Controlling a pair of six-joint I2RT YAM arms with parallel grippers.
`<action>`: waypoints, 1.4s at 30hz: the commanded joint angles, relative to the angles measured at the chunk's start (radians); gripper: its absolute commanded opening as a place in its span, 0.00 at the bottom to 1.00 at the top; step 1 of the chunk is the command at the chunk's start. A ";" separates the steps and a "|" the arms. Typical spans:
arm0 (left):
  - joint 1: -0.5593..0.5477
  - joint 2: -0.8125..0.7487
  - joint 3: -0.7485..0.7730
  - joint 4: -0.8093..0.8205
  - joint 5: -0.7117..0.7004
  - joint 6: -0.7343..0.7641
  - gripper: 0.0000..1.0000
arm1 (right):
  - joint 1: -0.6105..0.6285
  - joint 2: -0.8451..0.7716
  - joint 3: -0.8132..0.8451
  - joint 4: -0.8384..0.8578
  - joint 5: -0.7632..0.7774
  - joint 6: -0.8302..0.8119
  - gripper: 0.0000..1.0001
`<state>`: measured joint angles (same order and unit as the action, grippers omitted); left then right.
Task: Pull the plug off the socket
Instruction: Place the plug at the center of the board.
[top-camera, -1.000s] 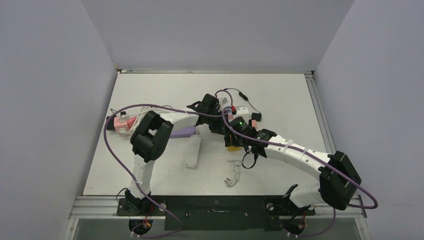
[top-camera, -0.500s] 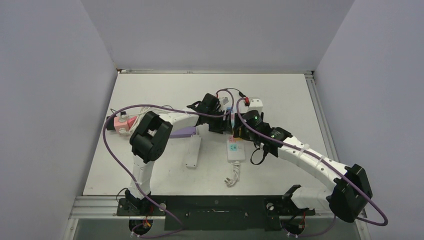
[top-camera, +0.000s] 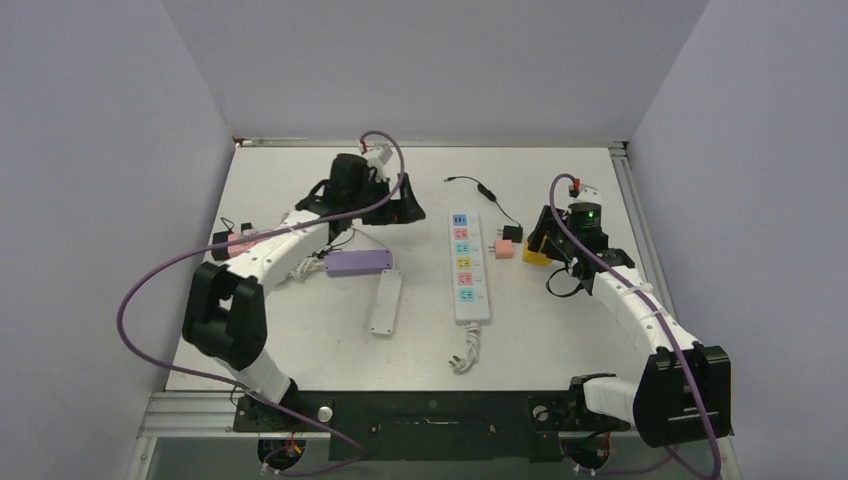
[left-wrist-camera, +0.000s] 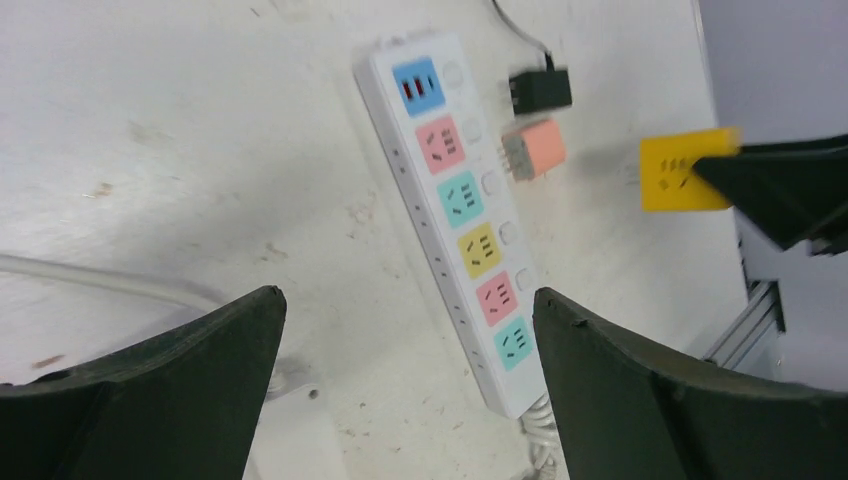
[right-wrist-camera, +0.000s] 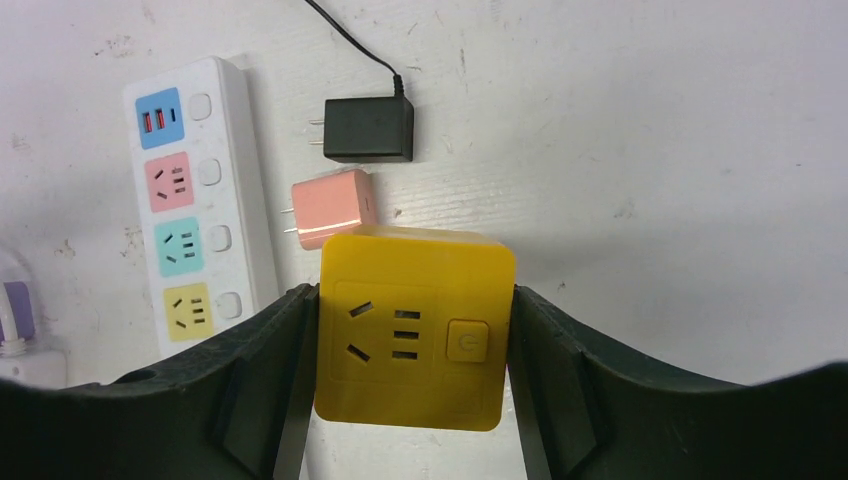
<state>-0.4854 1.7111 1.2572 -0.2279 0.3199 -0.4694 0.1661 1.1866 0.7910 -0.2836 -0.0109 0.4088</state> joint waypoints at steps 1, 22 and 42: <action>0.143 -0.178 -0.024 -0.014 -0.010 -0.036 0.92 | -0.076 0.068 -0.026 0.175 -0.201 -0.017 0.14; 0.356 -0.413 -0.261 -0.117 0.040 0.022 0.97 | -0.189 0.202 -0.041 0.218 -0.236 -0.005 0.66; 0.153 -0.285 -0.269 -0.279 -0.077 0.148 0.97 | -0.184 0.083 -0.046 0.162 -0.074 -0.019 0.90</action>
<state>-0.3000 1.3640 0.9478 -0.4690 0.2543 -0.3557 -0.0200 1.3552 0.7345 -0.1261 -0.1806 0.4030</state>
